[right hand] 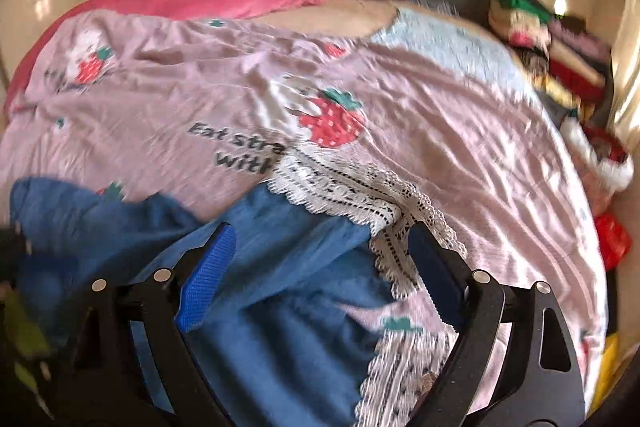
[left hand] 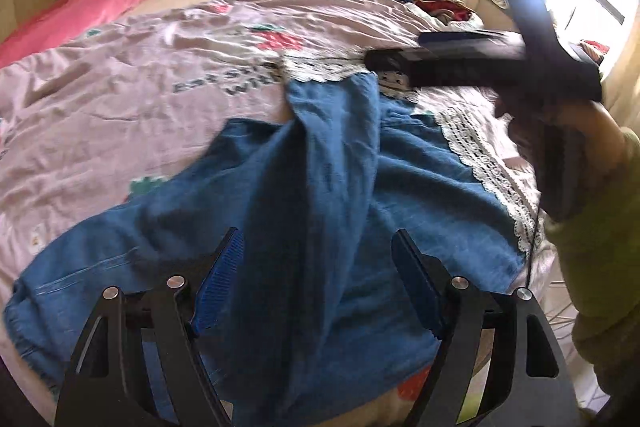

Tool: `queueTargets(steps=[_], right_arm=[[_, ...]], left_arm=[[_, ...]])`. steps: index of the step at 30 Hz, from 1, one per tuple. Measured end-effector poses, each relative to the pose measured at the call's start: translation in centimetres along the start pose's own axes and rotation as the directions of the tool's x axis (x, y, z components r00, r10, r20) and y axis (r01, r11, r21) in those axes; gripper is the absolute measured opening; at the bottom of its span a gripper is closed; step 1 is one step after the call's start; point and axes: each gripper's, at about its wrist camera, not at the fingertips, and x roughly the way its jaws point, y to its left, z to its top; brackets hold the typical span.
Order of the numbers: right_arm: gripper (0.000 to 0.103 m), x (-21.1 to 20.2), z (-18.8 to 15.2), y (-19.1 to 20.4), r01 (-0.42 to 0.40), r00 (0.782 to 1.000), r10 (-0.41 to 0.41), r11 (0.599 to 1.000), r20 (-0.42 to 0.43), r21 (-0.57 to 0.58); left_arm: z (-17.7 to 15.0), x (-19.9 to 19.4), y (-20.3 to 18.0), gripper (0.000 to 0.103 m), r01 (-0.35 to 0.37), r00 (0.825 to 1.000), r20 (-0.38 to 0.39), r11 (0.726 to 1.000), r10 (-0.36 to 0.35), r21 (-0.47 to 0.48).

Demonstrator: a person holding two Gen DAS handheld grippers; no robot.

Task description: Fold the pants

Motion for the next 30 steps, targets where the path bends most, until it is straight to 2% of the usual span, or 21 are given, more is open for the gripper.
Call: queueTargets(steps=[2, 5, 6, 7, 9, 11, 14, 17, 18, 19, 21, 24, 27, 30], right_arm=[[0.082, 1.4, 0.7, -0.1, -0.009, 1.000, 0.010, 1.000, -0.024, 0.024], [0.082, 3.5, 1.7, 1.1, -0.071, 0.996, 0.072, 0.997, -0.044, 0.025], [0.082, 4.6, 2.1, 1.7, -0.078, 0.995, 0.080, 0.997, -0.062, 0.025], [0.082, 5.5, 2.4, 2.1, -0.075, 0.994, 0.077, 0.997, -0.074, 0.023], [0.082, 7.4, 3.1, 3.1, -0.071, 0.993, 0.073, 0.997, -0.095, 0.024], [0.082, 9.1, 3.7, 3.7, -0.053, 0.992, 0.057, 0.998, -0.115, 0.032], [0.081, 11.7, 4.3, 4.0, 0.015, 0.988, -0.010, 0.999, -0.152, 0.030], [0.046, 12.5, 4.1, 3.1, 0.027, 0.987, -0.021, 0.999, -0.157, 0.039], [0.025, 12.0, 4.0, 2.3, 0.029, 0.989, -0.020, 0.998, -0.146, 0.062], [0.013, 11.4, 3.9, 1.5, 0.007, 0.991, 0.005, 0.996, -0.135, 0.092], [0.008, 9.9, 3.5, -0.2, -0.044, 0.993, 0.061, 0.986, -0.100, 0.163], [0.006, 6.6, 2.3, -2.6, -0.088, 0.995, 0.099, 0.969, -0.034, 0.230], [0.006, 3.1, 0.8, -4.9, -0.113, 0.993, 0.112, 0.951, 0.021, 0.287], [0.006, -0.7, -1.0, -6.5, -0.116, 0.993, 0.099, 0.942, 0.068, 0.316]], left_arm=[[0.1, 1.0, -0.3, 0.074, 0.007, 1.000, -0.010, 1.000, -0.007, -0.010], [-0.1, 2.2, -0.8, 0.071, 0.019, 1.000, -0.012, 1.000, -0.019, -0.023], [-0.3, 2.5, -0.9, 0.059, 0.023, 1.000, -0.017, 0.999, -0.024, -0.026], [-0.5, 2.9, -1.2, 0.048, 0.019, 1.000, -0.024, 1.000, -0.020, -0.023], [-0.8, 3.1, -1.7, 0.040, -0.006, 1.000, -0.023, 1.000, 0.006, 0.002], [-1.1, 3.0, -2.1, 0.037, -0.019, 1.000, -0.022, 0.999, 0.020, 0.029], [-1.5, 2.8, -2.3, 0.036, -0.011, 1.000, -0.022, 0.999, 0.012, 0.041], [-1.6, 2.7, -2.1, 0.036, 0.001, 1.000, -0.020, 0.999, 0.000, 0.042], [-1.7, 2.7, -2.1, 0.036, 0.004, 1.000, -0.019, 0.999, -0.004, 0.044], [-1.7, 2.6, -2.0, 0.036, 0.008, 1.000, -0.016, 0.999, -0.007, 0.044], [-1.7, 2.6, -1.9, 0.037, 0.015, 1.000, -0.012, 0.999, -0.015, 0.040], [-1.8, 2.4, -1.7, 0.040, 0.025, 1.000, -0.002, 0.999, -0.025, 0.030], [-1.9, 2.1, -1.3, 0.065, 0.002, 1.000, 0.028, 1.000, -0.002, 0.006], [-2.0, 2.0, -1.1, 0.064, -0.001, 0.999, 0.037, 1.000, 0.001, -0.004]])
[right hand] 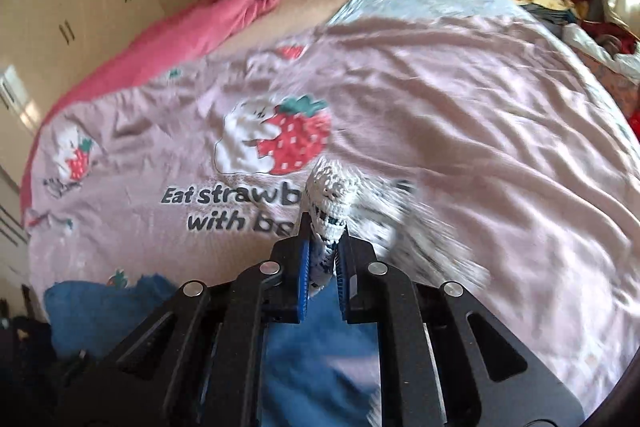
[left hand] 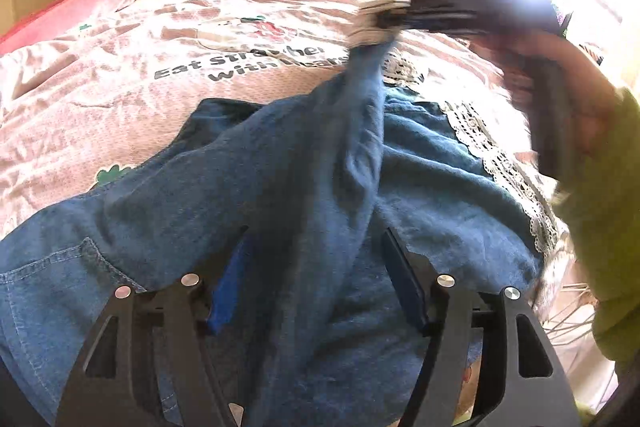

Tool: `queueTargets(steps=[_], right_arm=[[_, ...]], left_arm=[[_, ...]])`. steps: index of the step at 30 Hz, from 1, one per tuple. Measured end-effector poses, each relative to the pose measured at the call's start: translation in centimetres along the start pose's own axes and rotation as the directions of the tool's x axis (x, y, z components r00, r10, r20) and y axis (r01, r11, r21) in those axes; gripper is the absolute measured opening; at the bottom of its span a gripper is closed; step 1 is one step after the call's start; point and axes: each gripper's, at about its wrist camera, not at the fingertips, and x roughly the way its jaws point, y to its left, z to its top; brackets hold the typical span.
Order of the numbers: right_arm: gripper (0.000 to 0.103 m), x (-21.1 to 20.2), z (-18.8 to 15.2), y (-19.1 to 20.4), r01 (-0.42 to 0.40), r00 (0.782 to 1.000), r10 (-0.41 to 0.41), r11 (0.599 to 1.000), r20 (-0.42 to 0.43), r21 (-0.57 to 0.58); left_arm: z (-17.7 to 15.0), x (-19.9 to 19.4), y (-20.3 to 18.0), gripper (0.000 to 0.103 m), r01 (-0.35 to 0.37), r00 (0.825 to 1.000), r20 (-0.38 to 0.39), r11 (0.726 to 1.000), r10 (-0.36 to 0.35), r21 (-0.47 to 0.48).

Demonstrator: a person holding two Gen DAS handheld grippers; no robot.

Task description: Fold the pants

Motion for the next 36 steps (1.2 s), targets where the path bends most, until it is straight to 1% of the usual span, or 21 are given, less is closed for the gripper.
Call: queueTargets(steps=[1, 2, 3, 4, 6, 7, 11, 12, 13, 14, 16, 18, 20, 24, 27, 29, 30, 32, 34, 35, 36], right_arm=[[0.006, -1.0, -0.3, -0.4, 0.000, 1.000, 0.000, 1.000, 0.013, 0.005], [0.006, -1.8, -0.5, -0.6, 0.001, 1.000, -0.001, 1.000, 0.021, 0.008], [0.006, -3.1, -0.9, -1.0, 0.001, 0.999, -0.002, 1.000, 0.037, 0.011], [0.006, -4.3, -1.3, -1.2, -0.006, 0.999, 0.005, 1.000, 0.049, 0.022], [0.006, -5.8, -2.1, -1.6, -0.040, 0.997, 0.036, 0.998, 0.068, 0.050], [0.006, -6.7, -2.9, -1.7, -0.044, 0.996, 0.040, 0.997, 0.075, 0.059], [0.006, -9.8, -5.8, -2.0, -0.053, 0.995, 0.046, 0.995, 0.083, 0.081], [0.006, -10.7, -6.8, -2.2, -0.066, 0.996, 0.060, 0.993, 0.071, 0.097], [0.006, -11.8, -7.8, -2.3, -0.089, 0.994, 0.081, 0.990, 0.077, 0.111], [0.006, -12.3, -8.5, -2.3, -0.094, 0.993, 0.085, 0.989, 0.081, 0.113], [0.006, -13.4, -10.6, -2.5, -0.070, 0.996, 0.064, 0.990, 0.059, 0.124], [0.006, -13.4, -12.5, -2.9, -0.064, 0.998, 0.062, 0.987, 0.013, 0.148], [0.006, -13.1, -14.4, -3.3, -0.050, 0.998, 0.055, 0.983, -0.027, 0.176], [0.006, -12.4, -17.0, -4.6, -0.037, 0.996, 0.056, 0.972, -0.076, 0.232], [0.006, -12.4, -18.1, -5.0, -0.024, 0.995, 0.048, 0.970, -0.092, 0.242], [0.006, -12.3, -18.7, -5.0, -0.005, 0.993, 0.031, 0.974, -0.112, 0.228], [0.006, -12.1, -19.0, -5.2, -0.003, 0.992, 0.033, 0.972, -0.123, 0.234], [0.008, -11.4, -19.7, -5.9, 0.005, 0.990, 0.032, 0.967, -0.140, 0.255], [0.008, -11.2, -20.3, -6.7, -0.006, 0.990, 0.047, 0.956, -0.136, 0.292], [0.009, -11.2, -20.3, -6.8, -0.009, 0.989, 0.052, 0.955, -0.135, 0.297], [0.010, -11.5, -20.3, -6.7, -0.007, 0.990, 0.048, 0.957, -0.135, 0.289]], left_arm=[[0.0, 0.0, 0.0, 0.056, -0.009, 1.000, 0.004, 1.000, 0.009, 0.003], [0.0, 0.0, 0.1, 0.045, -0.021, 1.000, 0.006, 1.000, 0.021, 0.010], [0.0, 0.1, 0.1, 0.022, -0.031, 0.999, 0.008, 0.999, 0.031, 0.019], [0.0, 0.0, 0.1, 0.009, -0.040, 0.999, 0.009, 0.999, 0.040, 0.023], [0.0, -0.5, 0.3, 0.005, -0.037, 0.999, 0.017, 0.999, 0.037, 0.029], [-0.1, -1.0, 0.4, 0.003, -0.036, 0.999, 0.025, 0.999, 0.035, 0.036], [-0.3, -3.7, 0.5, 0.003, -0.019, 0.998, 0.066, 0.998, 0.015, 0.065], [-0.5, -4.4, 0.6, 0.003, -0.013, 0.997, 0.075, 0.997, 0.008, 0.071], [-0.8, -5.3, 0.6, 0.003, -0.010, 0.997, 0.083, 0.997, 0.003, 0.076], [-1.0, -5.8, 0.6, 0.003, -0.002, 0.996, 0.085, 0.997, -0.005, 0.080], [-1.5, -6.8, 0.3, 0.003, 0.026, 0.996, 0.086, 0.995, -0.034, 0.095], [-2.2, -7.1, -0.3, 0.003, 0.024, 0.996, 0.077, 0.992, -0.034, 0.122], [-3.0, -7.1, -0.9, 0.003, 0.029, 0.998, 0.056, 0.988, -0.038, 0.150], [-4.5, -6.5, -1.6, 0.003, 0.030, 0.999, 0.014, 0.985, -0.032, 0.172], [-5.3, -6.1, -2.2, 0.003, 0.029, 1.000, -0.014, 0.979, -0.026, 0.201], [-5.8, -5.9, -2.4, 0.003, 0.040, 0.999, -0.038, 0.977, -0.033, 0.208], [-5.9, -5.6, -2.4, 0.007, 0.038, 0.998, -0.049, 0.977, -0.029, 0.210], [-6.1, -4.8, -2.1, 0.007, 0.031, 0.997, -0.074, 0.979, -0.016, 0.203], [-6.3, -4.2, -2.0, 0.010, 0.044, 0.995, -0.101, 0.980, -0.024, 0.194], [-6.4, -4.0, -2.0, 0.010, 0.043, 0.994, -0.108, 0.980, -0.022, 0.196], [-6.5, -3.8, -2.0, 0.013, 0.044, 0.993, -0.117, 0.979, -0.021, 0.198]])
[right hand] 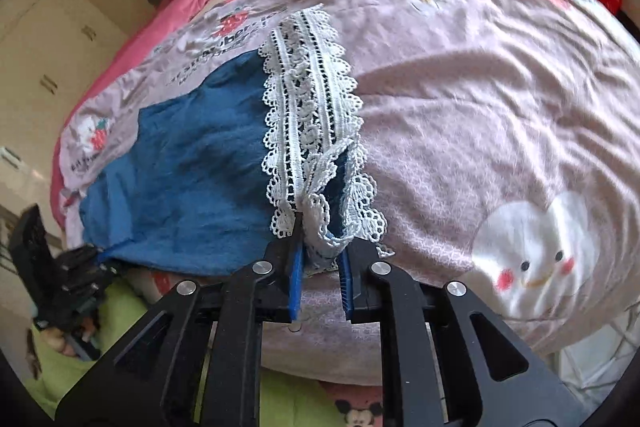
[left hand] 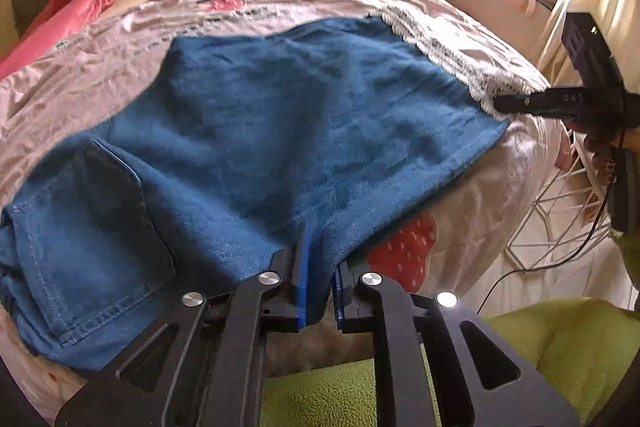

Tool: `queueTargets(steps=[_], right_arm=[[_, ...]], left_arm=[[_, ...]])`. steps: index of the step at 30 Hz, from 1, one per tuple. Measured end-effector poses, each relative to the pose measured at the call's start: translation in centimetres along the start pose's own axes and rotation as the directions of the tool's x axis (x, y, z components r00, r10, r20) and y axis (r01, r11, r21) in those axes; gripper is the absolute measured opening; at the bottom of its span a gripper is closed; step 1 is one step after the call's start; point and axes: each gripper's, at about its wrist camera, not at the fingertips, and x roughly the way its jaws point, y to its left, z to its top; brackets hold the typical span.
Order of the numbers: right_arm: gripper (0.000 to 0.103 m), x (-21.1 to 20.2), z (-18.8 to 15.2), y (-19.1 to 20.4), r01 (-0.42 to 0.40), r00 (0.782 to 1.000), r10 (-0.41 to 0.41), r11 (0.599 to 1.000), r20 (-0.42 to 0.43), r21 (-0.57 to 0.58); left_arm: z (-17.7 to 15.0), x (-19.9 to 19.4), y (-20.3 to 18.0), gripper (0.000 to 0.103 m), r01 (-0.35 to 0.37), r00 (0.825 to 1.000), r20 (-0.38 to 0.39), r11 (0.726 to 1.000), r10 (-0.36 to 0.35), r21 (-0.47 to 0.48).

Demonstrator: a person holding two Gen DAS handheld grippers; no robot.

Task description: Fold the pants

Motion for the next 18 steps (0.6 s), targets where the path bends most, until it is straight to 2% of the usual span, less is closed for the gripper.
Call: queueTargets(steps=[2, 3, 4, 6, 7, 9, 11, 13, 14, 16, 17, 18], right_arm=[[0.021, -0.8, 0.2, 0.2, 0.032, 0.999, -0.032, 0.999, 0.010, -0.014], [0.034, -1.7, 0.5, 0.4, 0.073, 0.997, -0.072, 0.997, 0.039, -0.020], [0.038, -2.6, 0.7, 0.6, 0.103, 0.992, -0.101, 0.994, 0.074, -0.028], [0.040, -4.1, 1.1, 1.3, 0.135, 0.983, -0.125, 0.989, 0.135, -0.068], [0.046, -4.7, 1.2, 2.2, 0.143, 0.979, -0.123, 0.983, 0.163, -0.117], [0.054, -4.9, 1.2, 4.4, 0.151, 0.975, -0.110, 0.965, 0.193, -0.213], [0.056, -4.0, 1.1, 6.5, 0.120, 0.980, -0.065, 0.948, 0.187, -0.296], [0.061, -2.2, 1.0, 8.1, 0.096, 0.987, -0.043, 0.930, 0.153, -0.354], [0.061, -1.3, 0.9, 8.5, 0.093, 0.990, -0.044, 0.922, 0.137, -0.376], [0.063, 1.0, 0.7, 8.8, 0.102, 0.993, -0.072, 0.908, 0.089, -0.407], [0.063, 2.7, 0.6, 8.4, 0.124, 0.992, -0.117, 0.905, 0.042, -0.406], [0.063, 3.7, 0.4, 7.9, 0.139, 0.989, -0.147, 0.905, 0.012, -0.403]], left_arm=[[-0.2, 0.2, 0.1, 0.017, 0.010, 1.000, -0.010, 1.000, -0.010, -0.005], [-0.2, 0.1, 0.2, 0.024, 0.018, 1.000, -0.008, 1.000, -0.018, -0.008], [-0.3, -0.1, 0.2, 0.036, 0.028, 1.000, -0.002, 1.000, -0.028, -0.011], [-0.4, -0.6, 0.3, 0.051, 0.033, 0.999, 0.010, 0.999, -0.033, -0.014], [-0.5, -1.1, 0.6, 0.056, 0.042, 0.999, 0.022, 0.999, -0.042, -0.019], [-0.7, -2.2, 1.2, 0.056, 0.051, 0.998, 0.045, 0.998, -0.049, -0.043], [-0.9, -4.0, 2.6, 0.058, 0.051, 0.995, 0.088, 0.995, -0.043, -0.089], [-1.4, -6.1, 4.6, 0.058, 0.037, 0.991, 0.136, 0.987, -0.015, -0.155], [-1.8, -7.2, 5.9, 0.058, 0.010, 0.987, 0.158, 0.980, 0.021, -0.196], [-2.7, -8.9, 8.2, 0.058, -0.037, 0.980, 0.180, 0.960, 0.089, -0.277], [-3.3, -9.6, 9.6, 0.058, -0.058, 0.975, 0.184, 0.943, 0.124, -0.328], [-3.9, -10.1, 10.9, 0.064, -0.071, 0.971, 0.184, 0.922, 0.151, -0.380]])
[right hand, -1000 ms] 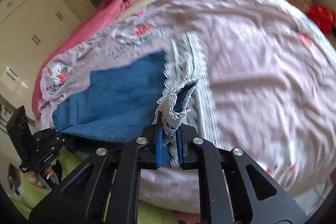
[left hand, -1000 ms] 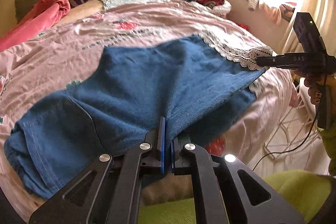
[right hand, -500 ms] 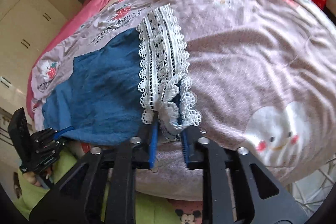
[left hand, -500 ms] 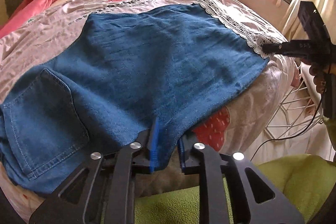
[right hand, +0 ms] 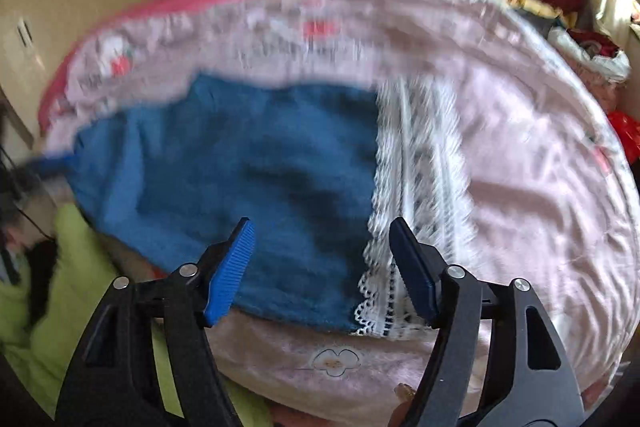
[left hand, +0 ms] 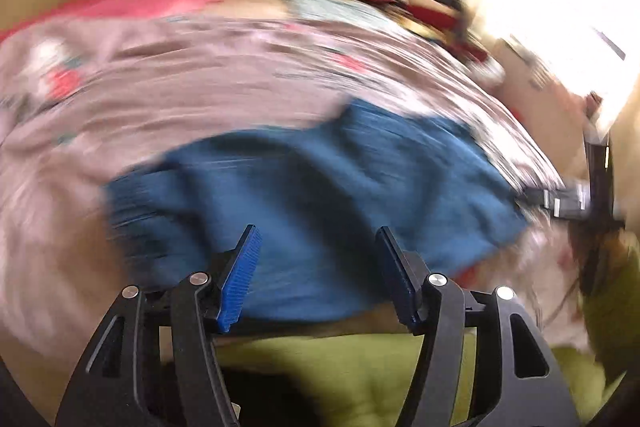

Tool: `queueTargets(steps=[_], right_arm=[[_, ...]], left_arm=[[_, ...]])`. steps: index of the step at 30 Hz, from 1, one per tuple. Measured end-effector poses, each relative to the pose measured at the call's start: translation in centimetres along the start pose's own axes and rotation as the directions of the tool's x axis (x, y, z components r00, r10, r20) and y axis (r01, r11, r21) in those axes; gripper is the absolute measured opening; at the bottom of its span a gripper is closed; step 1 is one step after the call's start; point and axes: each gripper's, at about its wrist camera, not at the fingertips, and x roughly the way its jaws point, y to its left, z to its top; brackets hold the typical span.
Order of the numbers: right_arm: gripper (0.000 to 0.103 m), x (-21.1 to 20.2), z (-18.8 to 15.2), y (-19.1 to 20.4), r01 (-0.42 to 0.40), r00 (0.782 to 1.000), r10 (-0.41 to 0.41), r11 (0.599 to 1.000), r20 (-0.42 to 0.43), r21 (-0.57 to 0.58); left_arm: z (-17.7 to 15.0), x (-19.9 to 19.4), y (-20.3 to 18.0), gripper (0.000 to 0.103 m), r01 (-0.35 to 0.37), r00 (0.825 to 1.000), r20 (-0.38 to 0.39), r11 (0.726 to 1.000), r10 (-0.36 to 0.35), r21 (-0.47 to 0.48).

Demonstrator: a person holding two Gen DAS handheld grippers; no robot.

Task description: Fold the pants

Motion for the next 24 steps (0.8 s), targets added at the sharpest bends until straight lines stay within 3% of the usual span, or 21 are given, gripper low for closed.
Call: queueTargets(steps=[1, 2, 6, 9, 10, 12, 16, 19, 24], right_arm=[[0.063, 1.0, -0.4, -0.2, 0.009, 1.000, -0.009, 1.000, -0.025, -0.003], [0.064, 1.2, -0.7, -0.1, 0.012, 1.000, -0.012, 1.000, -0.015, -0.008], [0.073, 1.1, -0.6, 0.0, -0.002, 1.000, 0.002, 1.000, -0.005, -0.009], [0.075, 1.2, -0.4, -0.2, -0.008, 1.000, 0.008, 1.000, -0.010, 0.004], [0.076, 1.2, -0.4, 0.0, -0.006, 1.000, 0.006, 1.000, -0.011, 0.000], [0.077, 1.2, -0.5, 0.4, 0.004, 1.000, -0.004, 1.000, -0.014, -0.012], [0.077, 1.3, -0.5, 0.6, -0.003, 1.000, 0.003, 1.000, -0.016, -0.009], [0.077, 1.3, -0.4, 0.4, -0.011, 1.000, 0.012, 1.000, -0.018, 0.000], [0.078, 1.5, -0.5, 0.5, 0.004, 1.000, -0.004, 1.000, -0.020, -0.012]], left_arm=[[-0.2, -0.3, 1.9, 0.093, -0.031, 1.000, 0.002, 0.997, 0.031, -0.068], [-0.4, -0.6, 3.8, 0.098, -0.077, 0.997, 0.004, 0.987, 0.078, -0.138], [-1.3, -0.2, 7.7, 0.097, -0.114, 0.993, -0.020, 0.953, 0.113, -0.280], [-1.5, 1.1, 8.5, 0.096, -0.055, 0.998, -0.018, 0.937, 0.052, -0.345], [-1.5, 1.7, 8.3, 0.083, -0.042, 0.999, -0.020, 0.935, 0.037, -0.351], [-1.2, 2.7, 7.6, 0.042, -0.037, 0.999, -0.021, 0.938, 0.032, -0.344], [-1.1, 1.9, 7.8, 0.040, -0.049, 0.998, 0.017, 0.943, 0.057, -0.331], [-1.1, -0.2, 8.7, 0.040, -0.126, 0.989, 0.037, 0.947, 0.143, -0.295], [-1.8, 1.5, 10.4, 0.040, -0.132, 0.991, -0.032, 0.942, 0.128, -0.309]])
